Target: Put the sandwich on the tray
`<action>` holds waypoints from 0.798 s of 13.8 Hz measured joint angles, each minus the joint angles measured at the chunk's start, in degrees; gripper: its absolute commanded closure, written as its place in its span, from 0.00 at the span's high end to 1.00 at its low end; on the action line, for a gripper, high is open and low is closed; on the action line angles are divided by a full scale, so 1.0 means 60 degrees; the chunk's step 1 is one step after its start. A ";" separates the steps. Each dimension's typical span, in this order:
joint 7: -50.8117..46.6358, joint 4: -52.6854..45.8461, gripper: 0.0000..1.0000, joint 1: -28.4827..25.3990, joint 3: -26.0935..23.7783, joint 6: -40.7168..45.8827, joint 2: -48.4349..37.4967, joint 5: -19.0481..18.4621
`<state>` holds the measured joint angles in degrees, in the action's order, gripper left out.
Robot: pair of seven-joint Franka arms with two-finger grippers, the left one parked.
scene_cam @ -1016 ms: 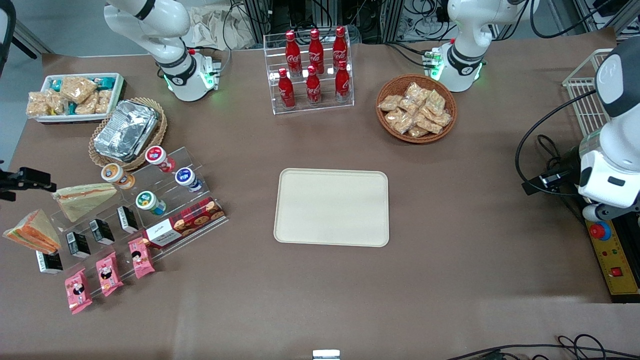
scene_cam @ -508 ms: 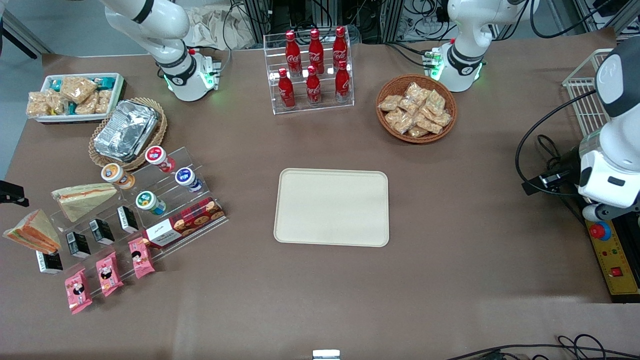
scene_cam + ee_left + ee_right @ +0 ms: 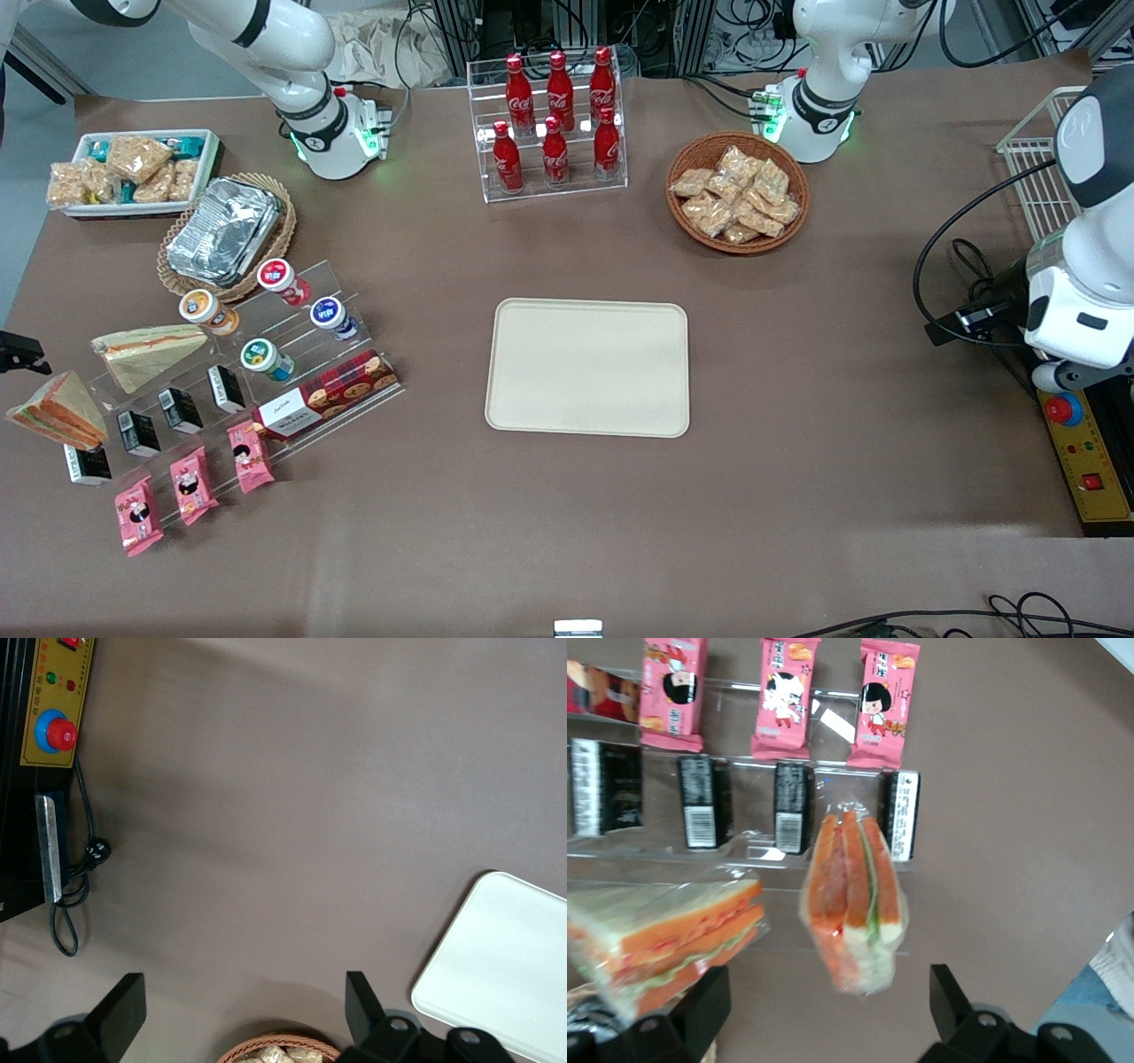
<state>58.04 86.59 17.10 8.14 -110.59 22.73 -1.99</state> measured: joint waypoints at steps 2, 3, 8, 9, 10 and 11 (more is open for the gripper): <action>0.0194 0.0012 1.00 0.0064 0.0000 -0.0420 0.0349 0.0000; 0.0231 0.0014 1.00 0.0083 0.0000 -0.0519 0.0493 0.0001; 0.0269 0.0020 0.98 0.0087 -0.0012 -0.0565 0.0844 0.0225; 0.0270 0.0020 0.95 0.0088 -0.0012 -0.0585 0.0914 0.0277; 0.0271 0.0020 0.89 0.0088 -0.0012 -0.0627 0.0967 0.0294; 0.0272 0.0020 0.70 0.0087 -0.0012 -0.0648 0.0995 0.0297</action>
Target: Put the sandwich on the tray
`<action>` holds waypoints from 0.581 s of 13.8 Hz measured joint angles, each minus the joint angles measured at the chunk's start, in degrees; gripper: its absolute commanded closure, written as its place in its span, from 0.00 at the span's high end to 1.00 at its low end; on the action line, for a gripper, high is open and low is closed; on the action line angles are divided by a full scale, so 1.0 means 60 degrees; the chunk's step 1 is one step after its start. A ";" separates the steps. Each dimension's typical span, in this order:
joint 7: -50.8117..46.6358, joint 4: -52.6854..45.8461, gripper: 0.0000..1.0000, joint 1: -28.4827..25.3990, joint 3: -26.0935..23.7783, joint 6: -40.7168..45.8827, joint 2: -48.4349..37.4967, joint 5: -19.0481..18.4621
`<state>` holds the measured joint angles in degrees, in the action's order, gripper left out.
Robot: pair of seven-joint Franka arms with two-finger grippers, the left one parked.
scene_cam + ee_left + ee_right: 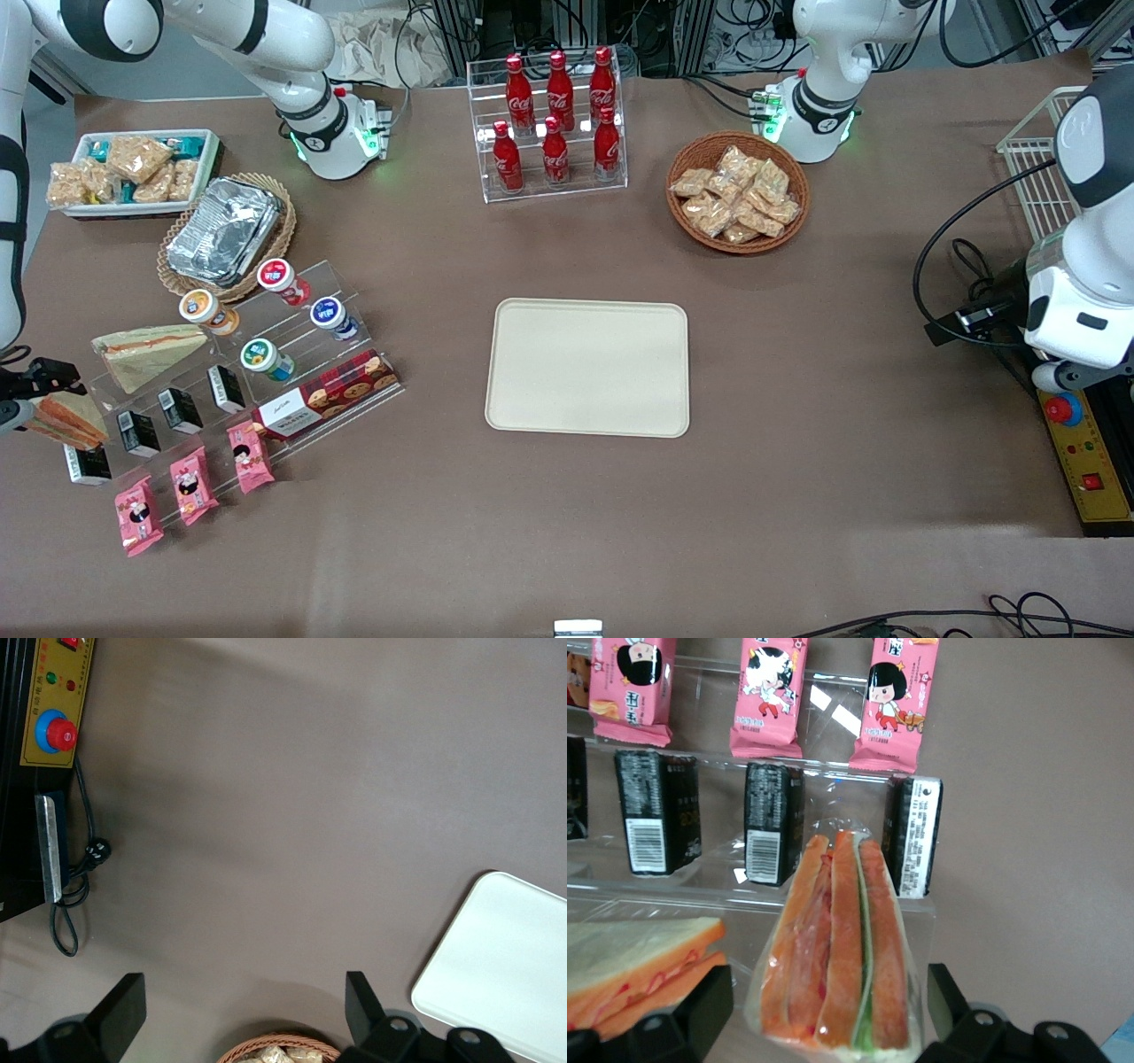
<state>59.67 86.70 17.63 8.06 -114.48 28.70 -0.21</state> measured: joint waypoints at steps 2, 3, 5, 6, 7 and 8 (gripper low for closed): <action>0.0019 0.0000 0.41 0.0000 0.0000 -0.0001 0.0011 0.0003; 0.0100 -0.0005 0.36 0.0002 0.0000 0.0018 0.0009 0.0003; 0.0315 -0.0053 0.34 0.0003 0.0000 0.0363 -0.0007 0.0007; 0.0374 -0.0104 0.31 0.0004 0.0000 0.0634 -0.0021 0.0048; 0.0418 -0.0183 0.29 0.0004 0.0000 0.0877 -0.0032 0.0127; 0.0439 -0.0290 0.29 0.0004 0.0000 0.1095 -0.0049 0.0171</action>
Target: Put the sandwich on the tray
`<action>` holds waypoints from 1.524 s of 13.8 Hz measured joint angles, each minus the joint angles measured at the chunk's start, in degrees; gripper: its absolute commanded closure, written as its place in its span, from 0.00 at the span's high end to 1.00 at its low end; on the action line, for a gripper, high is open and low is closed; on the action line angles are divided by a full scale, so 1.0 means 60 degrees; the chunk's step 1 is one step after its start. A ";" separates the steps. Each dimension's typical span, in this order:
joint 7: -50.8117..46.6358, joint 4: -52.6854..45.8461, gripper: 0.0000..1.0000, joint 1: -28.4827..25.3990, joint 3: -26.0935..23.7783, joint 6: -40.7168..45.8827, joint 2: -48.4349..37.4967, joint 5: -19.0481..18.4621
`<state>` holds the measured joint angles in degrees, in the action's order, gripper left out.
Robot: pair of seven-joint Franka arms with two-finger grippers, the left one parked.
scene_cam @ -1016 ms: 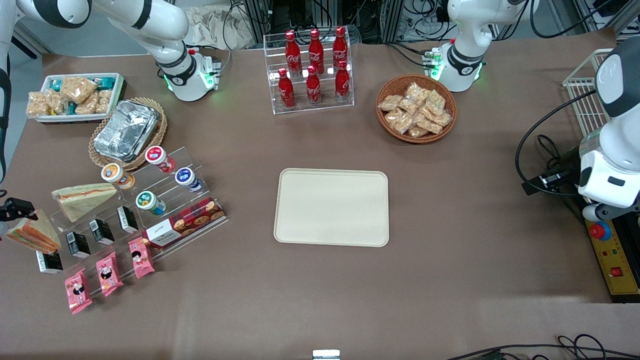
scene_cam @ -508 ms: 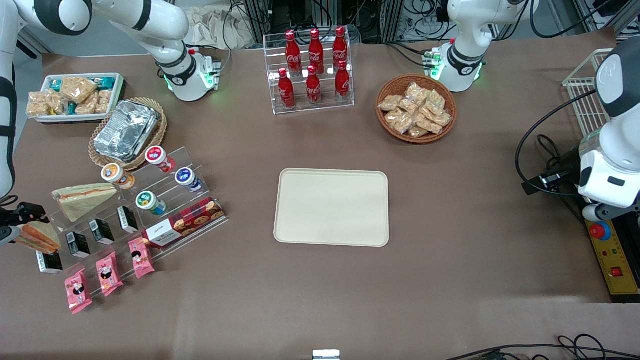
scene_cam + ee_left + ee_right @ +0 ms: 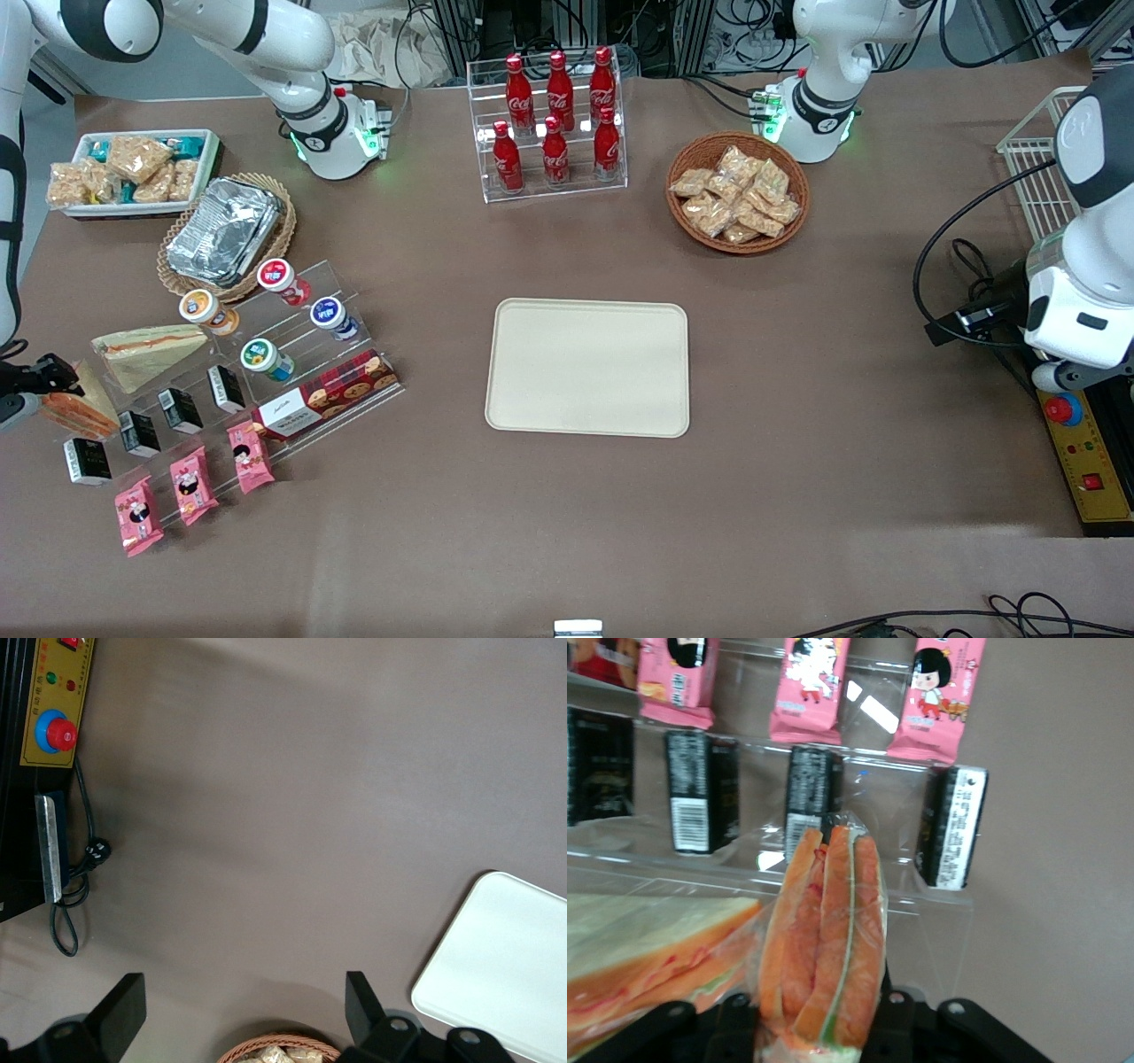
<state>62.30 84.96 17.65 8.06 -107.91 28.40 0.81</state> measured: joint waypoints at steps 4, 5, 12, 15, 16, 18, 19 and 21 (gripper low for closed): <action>0.0042 -0.0557 0.30 -0.0001 -0.0023 0.0975 -0.0262 0.0018; 0.0062 -0.0672 0.30 -0.0004 -0.0041 0.1180 -0.0371 0.0018; 0.0134 -0.1277 0.31 -0.1254 -0.0209 0.2446 -0.1717 0.0056; 0.0012 -0.1276 0.31 -0.2497 -0.0372 0.2599 -0.2077 0.0207; -0.0238 -0.1276 0.31 -0.2978 -0.0420 0.2608 -0.2113 0.0317; -0.1031 -0.1251 0.32 -0.3974 -0.0457 0.2611 -0.2098 0.0591; -0.1489 -0.1233 0.32 -0.4474 -0.0464 0.2611 -0.2079 0.0668; -0.2643 -0.1201 0.32 -0.5451 -0.0471 0.2597 -0.2003 0.0691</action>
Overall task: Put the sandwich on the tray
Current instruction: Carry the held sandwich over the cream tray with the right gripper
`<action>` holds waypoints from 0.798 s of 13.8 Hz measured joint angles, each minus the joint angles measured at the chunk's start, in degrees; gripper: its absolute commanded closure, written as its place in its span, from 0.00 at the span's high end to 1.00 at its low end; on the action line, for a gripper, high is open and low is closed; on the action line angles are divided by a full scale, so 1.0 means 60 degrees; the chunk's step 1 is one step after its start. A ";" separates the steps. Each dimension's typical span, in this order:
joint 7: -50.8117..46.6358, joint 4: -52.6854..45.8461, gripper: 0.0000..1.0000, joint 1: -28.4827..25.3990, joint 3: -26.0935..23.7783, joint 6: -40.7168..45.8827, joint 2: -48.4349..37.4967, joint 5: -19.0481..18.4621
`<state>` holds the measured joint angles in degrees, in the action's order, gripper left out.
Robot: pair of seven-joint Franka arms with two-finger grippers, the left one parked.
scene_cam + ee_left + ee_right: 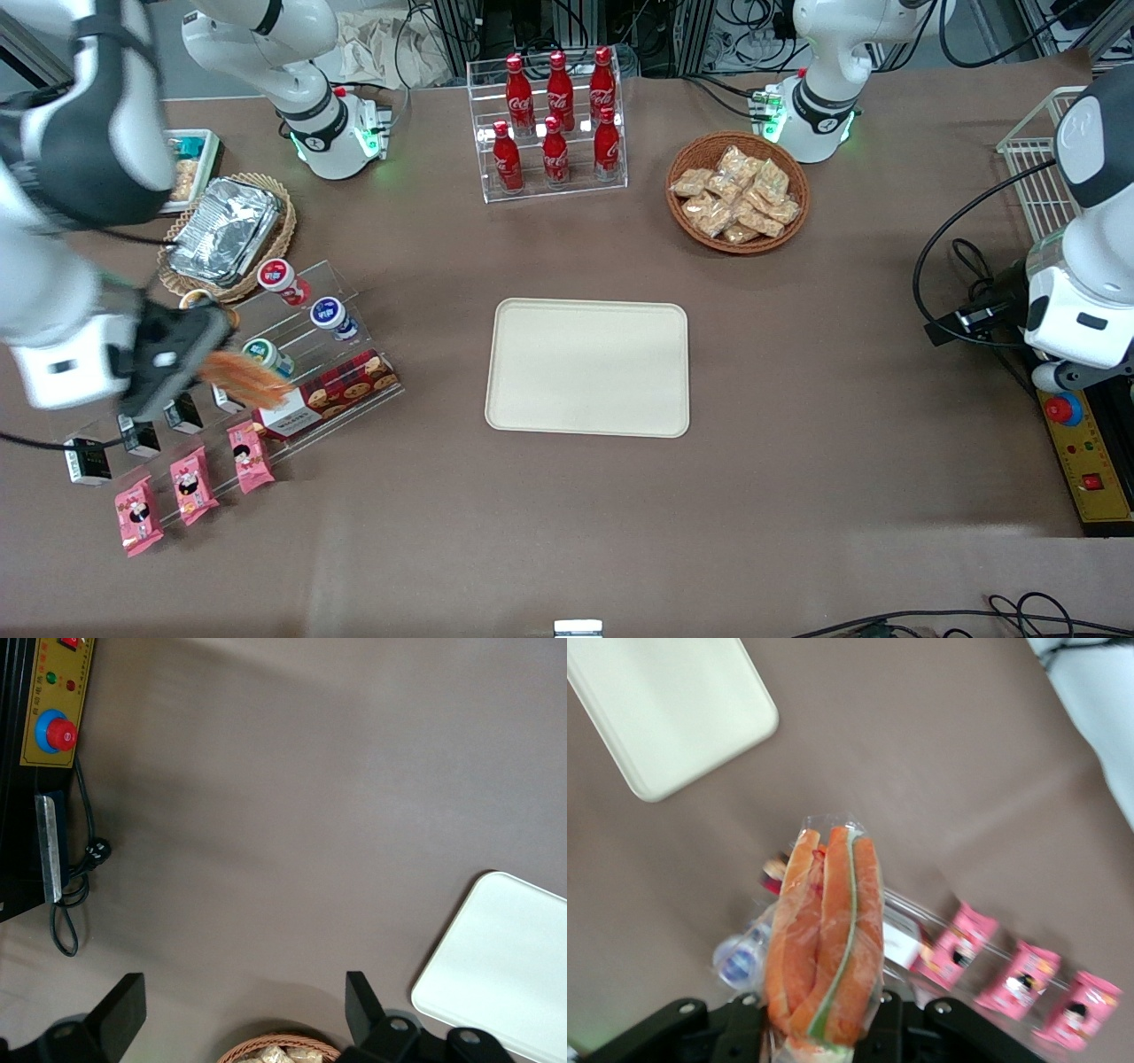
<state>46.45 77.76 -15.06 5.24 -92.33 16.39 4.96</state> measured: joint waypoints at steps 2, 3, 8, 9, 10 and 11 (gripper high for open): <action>-0.0824 0.0015 0.32 -0.0700 -0.0001 -0.0180 0.0146 0.0000; -0.0953 0.0022 0.32 -0.0886 -0.0011 -0.0356 0.0254 0.0001; -0.0970 0.0069 0.32 -0.1229 -0.0518 -0.1596 0.1007 0.0017; -0.0970 0.0076 0.32 -0.1421 -0.0545 -0.1799 0.1191 0.0018; -0.0974 0.0078 0.32 -0.1634 -0.0557 -0.2052 0.1375 0.0018; -0.1016 0.0081 0.32 -0.1842 -0.0566 -0.2340 0.1552 0.0019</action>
<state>40.35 78.25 -26.11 1.84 -106.37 25.70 5.07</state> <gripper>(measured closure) 0.674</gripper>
